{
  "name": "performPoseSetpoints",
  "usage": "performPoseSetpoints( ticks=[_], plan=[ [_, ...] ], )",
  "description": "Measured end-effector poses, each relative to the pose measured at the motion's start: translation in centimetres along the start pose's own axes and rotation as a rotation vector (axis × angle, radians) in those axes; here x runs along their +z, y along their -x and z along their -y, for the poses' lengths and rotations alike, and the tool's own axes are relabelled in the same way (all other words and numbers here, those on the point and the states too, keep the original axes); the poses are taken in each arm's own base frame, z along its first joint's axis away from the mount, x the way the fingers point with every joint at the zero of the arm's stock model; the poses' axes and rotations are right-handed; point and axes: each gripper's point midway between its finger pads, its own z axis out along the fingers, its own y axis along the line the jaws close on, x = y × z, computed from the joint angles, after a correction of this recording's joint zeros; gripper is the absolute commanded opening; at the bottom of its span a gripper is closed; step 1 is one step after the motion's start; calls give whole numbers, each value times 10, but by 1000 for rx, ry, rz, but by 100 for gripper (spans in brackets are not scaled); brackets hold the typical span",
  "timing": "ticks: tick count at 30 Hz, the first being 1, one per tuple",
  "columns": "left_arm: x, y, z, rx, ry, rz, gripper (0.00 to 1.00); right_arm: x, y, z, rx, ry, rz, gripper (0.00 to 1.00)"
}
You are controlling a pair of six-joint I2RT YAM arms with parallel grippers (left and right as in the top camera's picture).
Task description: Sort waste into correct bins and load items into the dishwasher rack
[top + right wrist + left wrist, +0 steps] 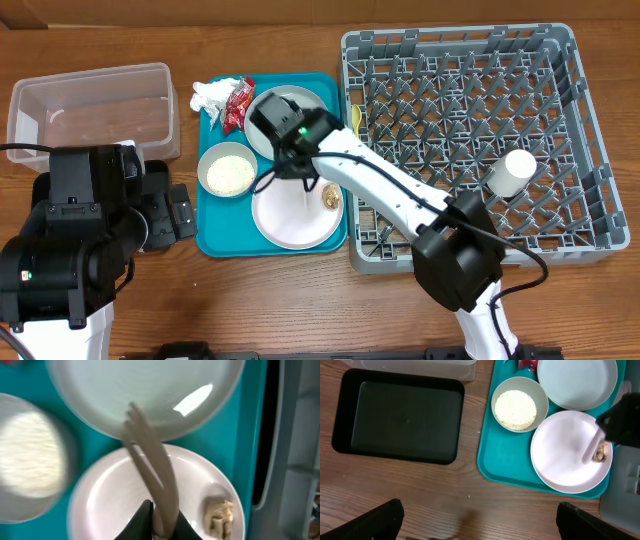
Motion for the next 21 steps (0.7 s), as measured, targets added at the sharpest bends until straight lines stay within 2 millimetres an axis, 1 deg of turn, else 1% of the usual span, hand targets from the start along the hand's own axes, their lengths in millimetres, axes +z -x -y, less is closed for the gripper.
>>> performPoseSetpoints(
  ticks=[2,4,5,7,8,11,13,14,16,18,21],
  plan=[
    [0,0,0,0,0,0,100,-15,9,-7,-8,21,26,11],
    [0,0,0,0,0,0,100,-28,18,-10,-23,33,47,10],
    [0,0,0,0,0,0,100,-31,20,-8,-28,31,48,10],
    [0,0,0,0,0,0,100,-34,24,1,-34,17,41,10],
    [0,0,0,0,0,0,100,-34,27,8,-32,9,37,10],
    [0,0,0,0,0,0,100,-35,38,36,-23,-22,22,10],
    [0,0,0,0,0,0,100,-42,53,68,-2,-39,16,10],
    [0,0,0,0,0,0,100,-43,57,75,6,-39,18,10],
    [0,0,0,0,0,0,100,-50,70,98,21,-8,14,10],
    [0,0,0,0,0,0,100,-51,79,114,25,17,9,10],
    [0,0,0,0,0,0,100,-51,84,125,2,34,3,11]
  ],
)
